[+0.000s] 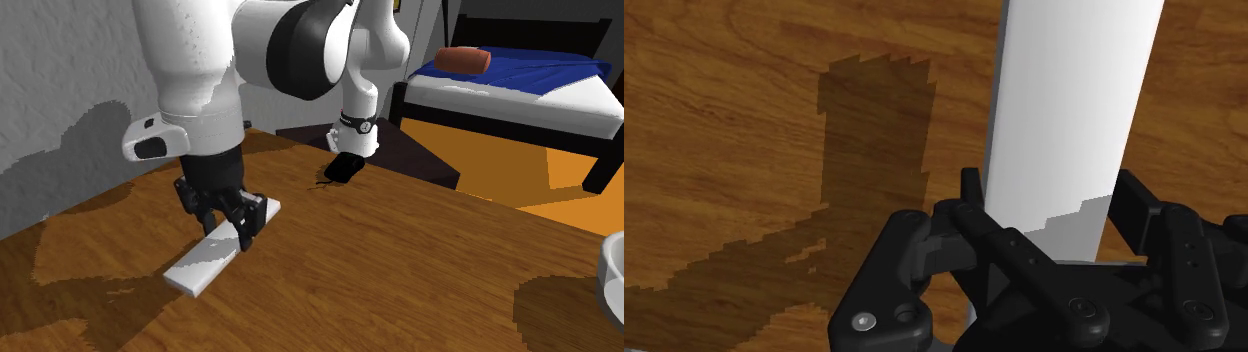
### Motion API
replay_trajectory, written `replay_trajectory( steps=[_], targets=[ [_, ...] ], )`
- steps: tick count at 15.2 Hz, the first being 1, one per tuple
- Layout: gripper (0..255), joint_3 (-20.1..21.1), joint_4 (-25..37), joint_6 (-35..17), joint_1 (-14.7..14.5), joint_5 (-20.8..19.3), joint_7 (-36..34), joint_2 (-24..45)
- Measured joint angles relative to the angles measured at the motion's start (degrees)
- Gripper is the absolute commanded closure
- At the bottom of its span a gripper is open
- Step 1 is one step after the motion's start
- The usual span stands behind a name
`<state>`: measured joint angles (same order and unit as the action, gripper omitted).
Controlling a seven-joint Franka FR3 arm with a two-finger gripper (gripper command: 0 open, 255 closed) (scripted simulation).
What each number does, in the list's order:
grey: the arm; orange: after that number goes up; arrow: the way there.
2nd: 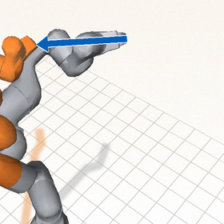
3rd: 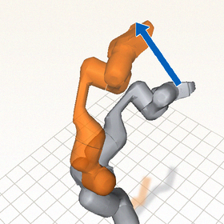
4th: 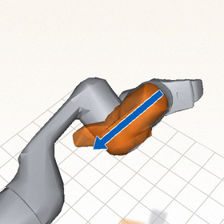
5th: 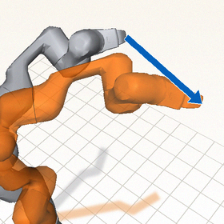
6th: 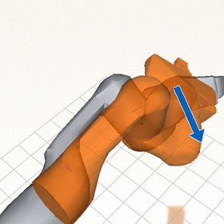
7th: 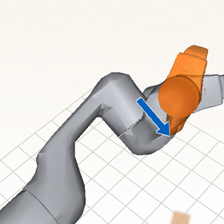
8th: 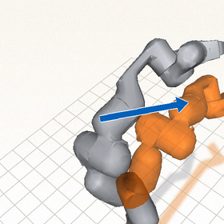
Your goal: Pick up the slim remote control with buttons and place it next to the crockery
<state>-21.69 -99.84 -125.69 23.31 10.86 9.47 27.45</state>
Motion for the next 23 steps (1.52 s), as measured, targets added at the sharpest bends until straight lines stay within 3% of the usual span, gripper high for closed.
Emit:
replay_trajectory(
  steps=[14, 23],
  targets=[
    [255, -1.18, 4.20, 8.48, -0.62, -2.21, -1.24, -4.59],
    [255, 1.18, 0.05, 7.40, -8.42, -4.48, -11.64, -8.02]
  ],
)
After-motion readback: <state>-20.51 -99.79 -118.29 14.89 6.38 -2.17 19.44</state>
